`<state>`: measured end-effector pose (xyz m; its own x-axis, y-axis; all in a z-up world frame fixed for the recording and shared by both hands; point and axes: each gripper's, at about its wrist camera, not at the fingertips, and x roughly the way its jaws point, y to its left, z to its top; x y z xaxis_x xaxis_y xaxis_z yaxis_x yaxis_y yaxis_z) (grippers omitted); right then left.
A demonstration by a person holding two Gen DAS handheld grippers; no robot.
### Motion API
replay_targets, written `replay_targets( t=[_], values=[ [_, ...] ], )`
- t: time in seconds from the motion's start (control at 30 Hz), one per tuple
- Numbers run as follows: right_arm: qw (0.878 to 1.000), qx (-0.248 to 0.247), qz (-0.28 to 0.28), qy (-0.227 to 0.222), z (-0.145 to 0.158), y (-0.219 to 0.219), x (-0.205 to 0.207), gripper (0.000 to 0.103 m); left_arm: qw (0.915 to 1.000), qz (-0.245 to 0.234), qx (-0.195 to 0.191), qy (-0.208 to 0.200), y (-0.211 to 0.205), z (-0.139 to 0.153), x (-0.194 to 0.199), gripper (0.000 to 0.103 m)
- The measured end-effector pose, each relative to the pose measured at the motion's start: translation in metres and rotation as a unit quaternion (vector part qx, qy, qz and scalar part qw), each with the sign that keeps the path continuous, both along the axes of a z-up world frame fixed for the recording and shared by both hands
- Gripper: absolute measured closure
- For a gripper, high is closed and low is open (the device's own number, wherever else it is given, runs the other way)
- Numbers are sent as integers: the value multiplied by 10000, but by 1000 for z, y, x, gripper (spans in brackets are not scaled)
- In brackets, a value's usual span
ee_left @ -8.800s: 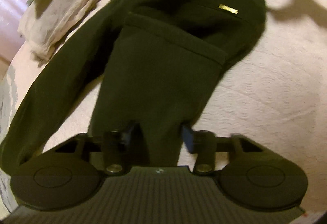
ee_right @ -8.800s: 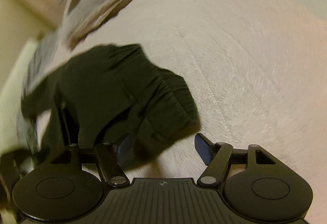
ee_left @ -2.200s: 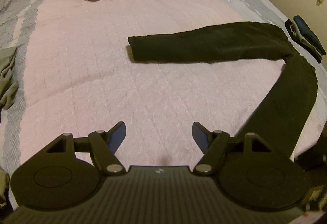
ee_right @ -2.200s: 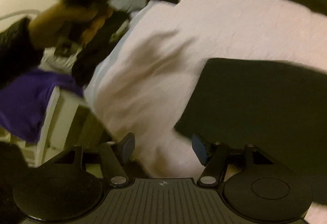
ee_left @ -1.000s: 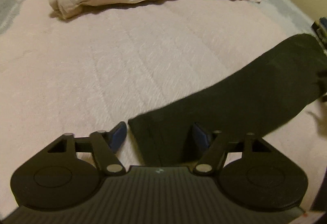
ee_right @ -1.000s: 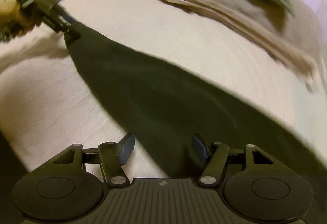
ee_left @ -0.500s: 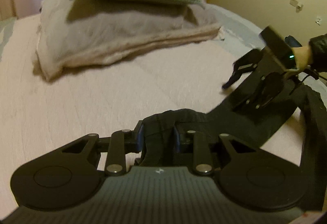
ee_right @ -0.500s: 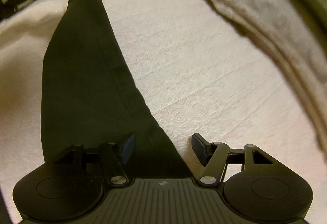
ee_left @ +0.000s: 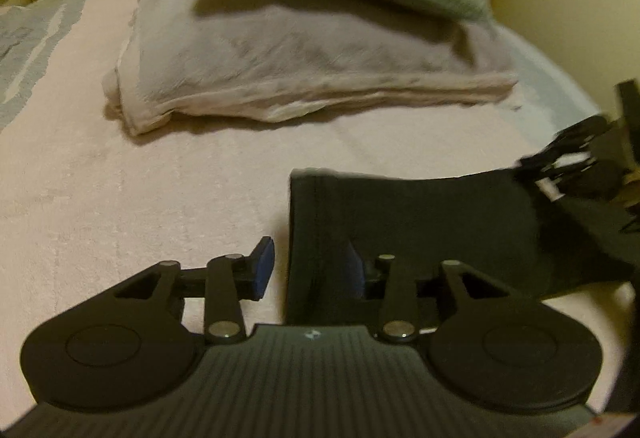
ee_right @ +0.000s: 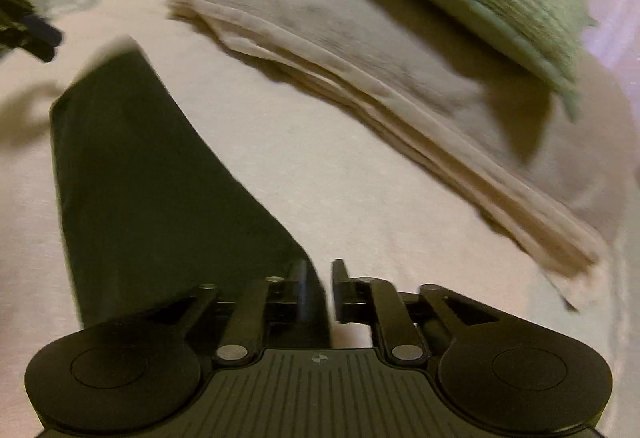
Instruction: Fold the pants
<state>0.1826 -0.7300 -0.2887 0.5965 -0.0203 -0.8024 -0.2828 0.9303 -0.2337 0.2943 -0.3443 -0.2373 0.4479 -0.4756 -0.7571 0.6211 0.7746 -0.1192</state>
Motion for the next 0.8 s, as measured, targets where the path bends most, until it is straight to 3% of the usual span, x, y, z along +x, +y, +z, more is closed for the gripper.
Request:
replay_targets(
  t=[0.1,0.2,0.3,0.37,0.43,0.57,0.63,0.67,0.7,0.73,0.8],
  values=[
    [9999,145,27,-63,5,6,-20,67,9997,-139,219,-11,5,-14,-13,61],
    [9996,264,84,-14,8,15,-48,66,9961,-600,611,-202,5,-28,-35,55],
    [9995,231,198,106,-1,32,-74,66,9784,-1241,1382,-906,-10,-46,-56,55],
    [9994,0,290,174,-10,44,-94,66,9523,-1780,1917,-1571,-23,-59,-70,54],
    [9993,-161,287,183,-18,51,-113,66,9160,-2406,2399,-2131,-36,-75,-82,54],
    [9990,-413,28,175,-28,59,-143,65,8435,-3328,3196,-2749,-53,-110,-93,53],
    [9984,-537,-88,177,-30,63,-159,65,8141,-3646,3449,-2922,-55,-120,-95,58],
    [9979,-589,-187,196,-31,65,-167,65,8029,-3743,3548,-2989,-56,-122,-96,74],
    [9974,-625,-306,199,-31,64,-174,65,7957,-3804,3635,-2999,-57,-122,-96,84],
    [9967,-652,-439,213,-31,63,-179,65,7944,-3836,3670,-2951,-57,-119,-97,94],
    [9949,-654,-731,250,-29,60,-192,65,8005,-3808,3657,-2837,-55,-107,-100,98]
  ],
)
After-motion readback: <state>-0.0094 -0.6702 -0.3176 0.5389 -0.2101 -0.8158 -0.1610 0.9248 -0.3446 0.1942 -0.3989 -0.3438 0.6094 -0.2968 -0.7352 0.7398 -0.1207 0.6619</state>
